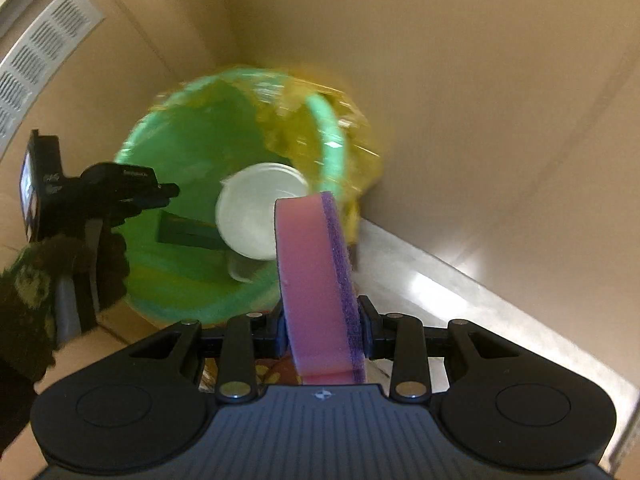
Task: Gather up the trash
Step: 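Open the left tool to drop the bowl while the right tool drops the sponge, then raise both open tools from the bin back over the counter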
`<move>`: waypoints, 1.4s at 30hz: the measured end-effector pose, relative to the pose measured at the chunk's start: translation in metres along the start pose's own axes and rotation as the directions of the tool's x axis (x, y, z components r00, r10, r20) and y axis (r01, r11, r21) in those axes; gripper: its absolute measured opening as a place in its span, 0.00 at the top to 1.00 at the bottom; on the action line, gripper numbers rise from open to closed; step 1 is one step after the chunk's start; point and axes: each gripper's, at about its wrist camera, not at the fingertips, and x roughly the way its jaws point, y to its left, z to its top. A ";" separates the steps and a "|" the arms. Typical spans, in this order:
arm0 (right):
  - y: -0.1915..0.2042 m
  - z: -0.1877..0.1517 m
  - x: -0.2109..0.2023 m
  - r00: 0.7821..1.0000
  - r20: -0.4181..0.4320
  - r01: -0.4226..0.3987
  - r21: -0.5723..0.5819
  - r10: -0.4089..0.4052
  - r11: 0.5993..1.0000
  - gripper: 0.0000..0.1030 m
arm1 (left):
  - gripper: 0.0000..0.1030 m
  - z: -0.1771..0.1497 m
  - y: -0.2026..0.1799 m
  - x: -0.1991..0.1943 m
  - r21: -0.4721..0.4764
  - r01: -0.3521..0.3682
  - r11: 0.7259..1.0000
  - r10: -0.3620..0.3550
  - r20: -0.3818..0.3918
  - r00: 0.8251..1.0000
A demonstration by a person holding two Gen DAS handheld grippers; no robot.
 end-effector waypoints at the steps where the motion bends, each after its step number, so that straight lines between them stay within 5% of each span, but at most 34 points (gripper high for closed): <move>1: 0.006 0.007 0.004 1.000 0.001 -0.019 -0.013 0.019 1.000 0.68 | 0.81 -0.001 0.001 -0.008 0.008 0.010 1.000 -0.011 0.007 1.000; 8: 0.044 0.062 0.033 0.990 0.071 -0.122 -0.043 0.124 0.992 0.66 | 0.81 -0.015 0.016 -0.042 -0.019 0.058 0.998 -0.058 0.007 0.998; 11: 0.057 0.083 0.046 0.990 0.063 -0.122 -0.036 0.124 0.992 0.51 | 0.81 -0.018 0.029 -0.049 -0.031 0.040 0.999 -0.040 0.013 0.999; 15: 0.066 0.080 0.045 0.991 0.052 -0.118 -0.040 0.120 0.992 0.51 | 0.81 -0.014 0.032 -0.070 0.018 0.018 1.000 -0.019 0.059 0.998; 20: 0.070 0.062 0.022 0.996 0.037 -0.081 -0.045 0.083 0.996 0.51 | 0.81 0.005 0.009 -0.136 0.104 0.086 0.991 -0.099 0.129 0.987; 23: 0.074 0.063 -0.017 0.991 0.080 -0.105 -0.024 0.107 0.994 0.51 | 0.81 0.022 -0.015 -0.194 0.172 0.125 0.977 -0.156 0.181 0.971; 28: 0.091 0.076 -0.084 0.964 0.070 -0.261 0.052 0.257 0.964 0.51 | 0.81 0.056 -0.042 -0.291 0.193 0.136 0.972 -0.188 0.281 0.941; 32: 0.117 0.088 -0.132 0.960 0.136 -0.247 -0.001 0.245 0.969 0.51 | 0.81 0.084 -0.054 -0.361 0.195 0.090 0.977 -0.160 0.383 0.910; 38: 0.170 0.124 -0.203 0.915 0.266 -0.303 -0.047 0.304 0.952 0.51 | 0.81 0.126 -0.054 -0.434 0.240 0.100 0.965 -0.211 0.495 0.843; 42: 0.224 0.155 -0.237 0.870 0.341 -0.336 -0.122 0.357 0.934 0.50 | 0.81 0.153 -0.035 -0.456 0.215 0.062 0.975 -0.168 0.519 0.838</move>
